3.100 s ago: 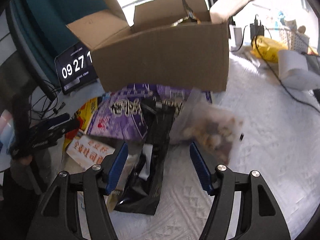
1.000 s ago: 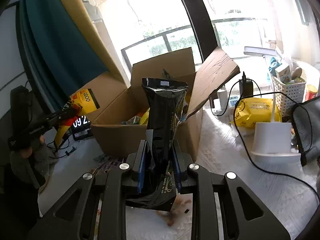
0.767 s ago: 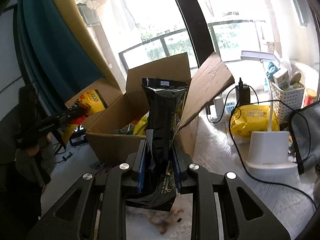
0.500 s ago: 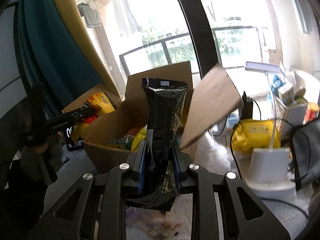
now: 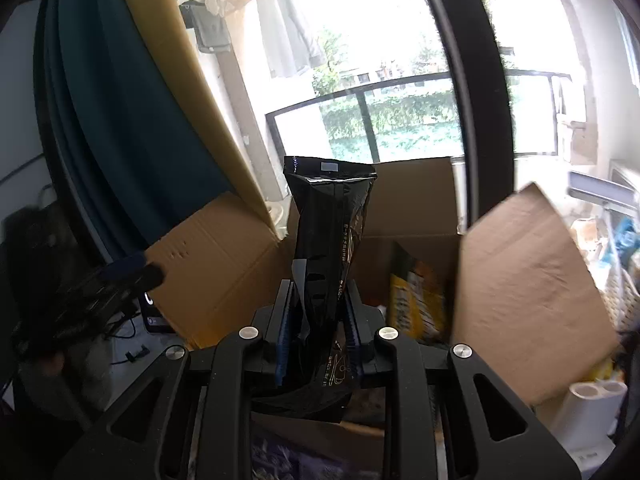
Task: Organize snacks
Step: 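Open both grippers to drop the black and yellow-black bags into the box, then grasp the clear nut bag with the right gripper while the left gripper grasps a white bread bag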
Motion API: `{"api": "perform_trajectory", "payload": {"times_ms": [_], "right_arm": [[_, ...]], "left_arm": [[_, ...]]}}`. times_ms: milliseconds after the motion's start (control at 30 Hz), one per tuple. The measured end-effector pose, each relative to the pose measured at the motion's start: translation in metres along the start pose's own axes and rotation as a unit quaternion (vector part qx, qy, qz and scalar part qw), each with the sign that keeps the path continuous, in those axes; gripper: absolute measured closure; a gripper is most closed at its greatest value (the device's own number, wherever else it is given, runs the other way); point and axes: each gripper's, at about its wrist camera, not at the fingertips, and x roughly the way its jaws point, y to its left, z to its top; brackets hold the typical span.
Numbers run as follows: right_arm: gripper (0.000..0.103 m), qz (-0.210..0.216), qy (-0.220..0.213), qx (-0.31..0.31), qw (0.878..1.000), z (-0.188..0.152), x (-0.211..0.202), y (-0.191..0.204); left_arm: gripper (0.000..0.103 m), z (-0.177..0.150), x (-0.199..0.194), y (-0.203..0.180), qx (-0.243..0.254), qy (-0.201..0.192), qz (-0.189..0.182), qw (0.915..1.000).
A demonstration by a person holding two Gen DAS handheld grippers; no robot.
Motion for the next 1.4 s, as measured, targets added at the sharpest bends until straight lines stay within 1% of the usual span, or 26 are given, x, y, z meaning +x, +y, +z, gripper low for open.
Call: {"api": "perform_trajectory", "payload": {"times_ms": [100,133,167,233,267,300,367,500,733,933,1200,1400], "right_arm": [[0.077,-0.002,0.004,-0.004,1.000,0.008,0.016,0.010],[0.077,-0.009,0.005,-0.004,1.000,0.011,0.023,0.013],[0.074,-0.015,0.004,-0.001,1.000,0.014,0.028,0.014],[0.056,-0.033,-0.006,-0.003,0.999,0.018,0.036,0.016],[0.039,-0.041,-0.008,-0.003,0.999,0.018,0.038,0.016],[0.034,-0.048,-0.011,-0.002,0.999,0.019,0.039,0.016],[0.034,-0.055,-0.013,0.004,0.998,0.016,0.038,0.016],[0.034,-0.062,-0.002,-0.002,0.998,0.004,0.028,0.019],[0.034,-0.073,0.007,-0.008,0.997,-0.016,-0.007,0.019],[0.034,-0.081,0.011,-0.005,0.997,-0.041,-0.041,0.019],[0.034,-0.095,0.024,0.013,0.995,-0.080,-0.071,0.010],[0.034,-0.105,0.038,0.037,0.993,-0.115,-0.086,-0.006]], "left_arm": [[0.018,-0.001,-0.013,0.013,-0.005,-0.012,0.012,0.9998],[0.018,-0.002,-0.016,0.018,-0.008,-0.014,0.017,0.9997],[0.018,-0.002,-0.021,0.023,-0.012,-0.016,0.020,0.9996],[0.018,-0.005,-0.022,0.032,-0.020,-0.015,0.026,0.9993],[0.018,-0.005,-0.023,0.036,-0.024,-0.015,0.028,0.9992],[0.018,-0.006,-0.023,0.038,-0.027,-0.014,0.027,0.9991],[0.017,-0.008,-0.026,0.042,-0.032,-0.015,0.027,0.9990],[0.017,-0.013,-0.028,0.044,-0.033,-0.012,0.019,0.9992],[0.016,-0.025,-0.042,0.035,-0.033,-0.001,0.003,0.9995],[0.016,-0.045,-0.062,0.023,-0.032,0.009,-0.007,0.9994],[0.016,-0.090,-0.081,0.018,-0.044,0.049,-0.009,0.9978],[0.014,-0.126,-0.087,0.010,-0.060,0.091,-0.020,0.9938]]}}
